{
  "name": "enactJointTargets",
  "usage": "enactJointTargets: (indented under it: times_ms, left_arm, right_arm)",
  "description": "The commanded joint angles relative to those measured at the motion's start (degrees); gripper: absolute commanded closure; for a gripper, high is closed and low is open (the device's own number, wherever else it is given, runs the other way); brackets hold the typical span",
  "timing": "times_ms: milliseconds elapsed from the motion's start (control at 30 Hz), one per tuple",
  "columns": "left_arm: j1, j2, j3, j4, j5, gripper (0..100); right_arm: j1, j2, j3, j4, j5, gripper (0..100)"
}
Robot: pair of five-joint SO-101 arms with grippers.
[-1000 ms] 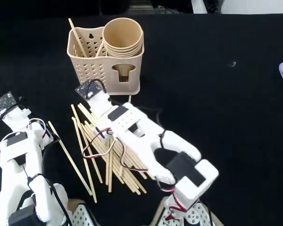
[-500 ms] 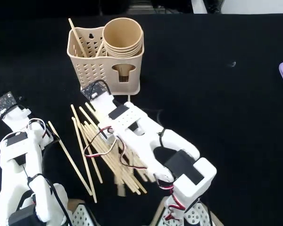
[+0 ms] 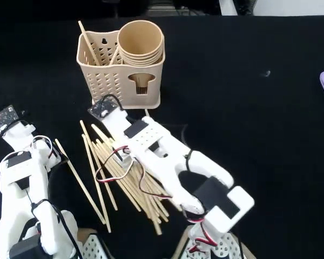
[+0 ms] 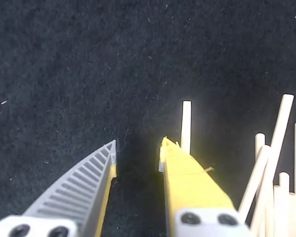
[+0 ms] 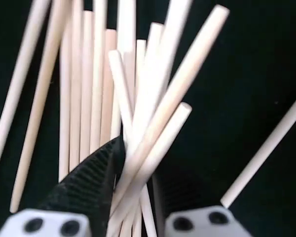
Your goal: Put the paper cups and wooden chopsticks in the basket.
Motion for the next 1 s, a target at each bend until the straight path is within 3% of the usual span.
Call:
enactJointTargets:
  times_ms: [0,167,433,767,967]
  left_arm:
    - [0.57,-1.76,-1.1,-0.88,-0.18,85]
    - [0.66,-1.76,-1.1,-0.88,-0.18,85]
    - [0.75,-1.76,-1.1,-0.88,-0.18,85]
    - [0.75,-1.76,-1.1,-0.88,-0.18,85]
    - [0.75,-1.76,-1.1,-0.88,-0.18,85]
  right_arm:
    - [-0.79,-2.24,-0.66,0.18,1.93,96.1]
    - [-1.05,1.36,0.04,0.09,2.11,85.2]
    - [-0.97,1.54,2.24,-1.14,2.29,95.0]
    - [-0.88,-7.87,7.34,-2.2,4.13,94.4]
    - [-0.88,-8.57,9.63,-2.29,4.22,75.0]
